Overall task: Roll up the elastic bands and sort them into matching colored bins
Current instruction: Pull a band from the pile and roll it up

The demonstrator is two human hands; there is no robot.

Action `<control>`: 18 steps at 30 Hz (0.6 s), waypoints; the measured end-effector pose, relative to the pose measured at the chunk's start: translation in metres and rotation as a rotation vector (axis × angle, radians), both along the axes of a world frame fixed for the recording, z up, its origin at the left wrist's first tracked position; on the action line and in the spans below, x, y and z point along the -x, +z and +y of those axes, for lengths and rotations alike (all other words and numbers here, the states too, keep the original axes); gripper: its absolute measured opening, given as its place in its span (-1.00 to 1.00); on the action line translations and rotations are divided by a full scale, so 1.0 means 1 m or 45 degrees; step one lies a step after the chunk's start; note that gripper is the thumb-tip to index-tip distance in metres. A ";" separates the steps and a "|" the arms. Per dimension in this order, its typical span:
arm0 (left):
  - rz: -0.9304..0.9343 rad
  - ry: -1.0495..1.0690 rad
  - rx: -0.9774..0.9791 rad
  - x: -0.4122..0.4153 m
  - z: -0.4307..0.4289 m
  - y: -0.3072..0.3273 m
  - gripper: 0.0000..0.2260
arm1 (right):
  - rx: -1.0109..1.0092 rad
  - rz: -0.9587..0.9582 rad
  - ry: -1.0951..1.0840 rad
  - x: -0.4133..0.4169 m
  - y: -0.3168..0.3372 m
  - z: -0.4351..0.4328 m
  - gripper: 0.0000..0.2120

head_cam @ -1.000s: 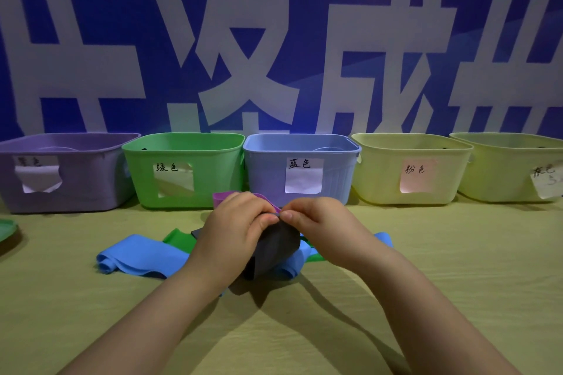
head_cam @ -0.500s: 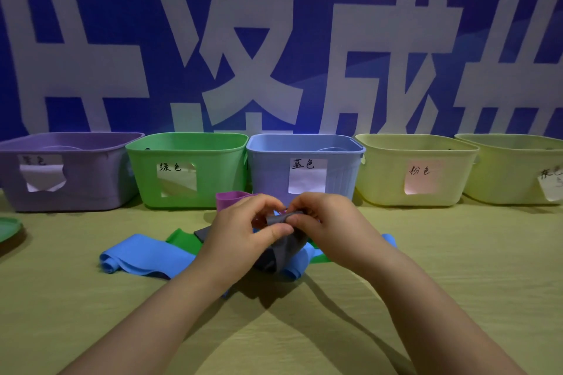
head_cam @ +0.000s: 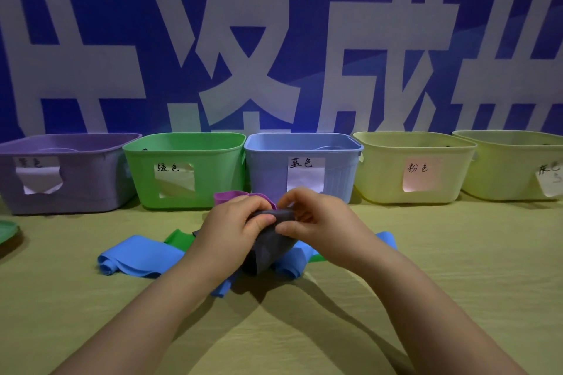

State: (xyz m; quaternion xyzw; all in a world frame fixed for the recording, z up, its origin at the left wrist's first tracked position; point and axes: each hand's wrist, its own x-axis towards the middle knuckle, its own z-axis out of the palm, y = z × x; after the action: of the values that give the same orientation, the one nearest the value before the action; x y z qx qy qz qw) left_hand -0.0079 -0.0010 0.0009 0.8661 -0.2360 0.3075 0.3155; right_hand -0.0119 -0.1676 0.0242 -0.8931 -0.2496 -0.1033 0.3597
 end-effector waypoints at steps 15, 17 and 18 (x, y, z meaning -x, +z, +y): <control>0.019 0.026 0.071 0.008 -0.009 -0.006 -0.89 | -0.110 0.024 -0.062 -0.002 -0.004 0.000 -0.77; -0.016 0.036 0.062 0.008 -0.010 -0.007 -0.95 | -0.154 0.064 -0.059 -0.003 -0.004 0.000 -0.79; -0.038 0.042 0.063 0.008 -0.011 -0.007 -0.90 | -0.187 0.086 -0.061 -0.003 -0.004 0.000 -0.80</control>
State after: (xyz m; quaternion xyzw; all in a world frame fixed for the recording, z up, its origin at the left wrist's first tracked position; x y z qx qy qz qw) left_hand -0.0155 -0.0119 -0.0064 0.8571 -0.2188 0.3313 0.3283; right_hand -0.0084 -0.1679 0.0200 -0.8730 -0.2077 -0.0995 0.4299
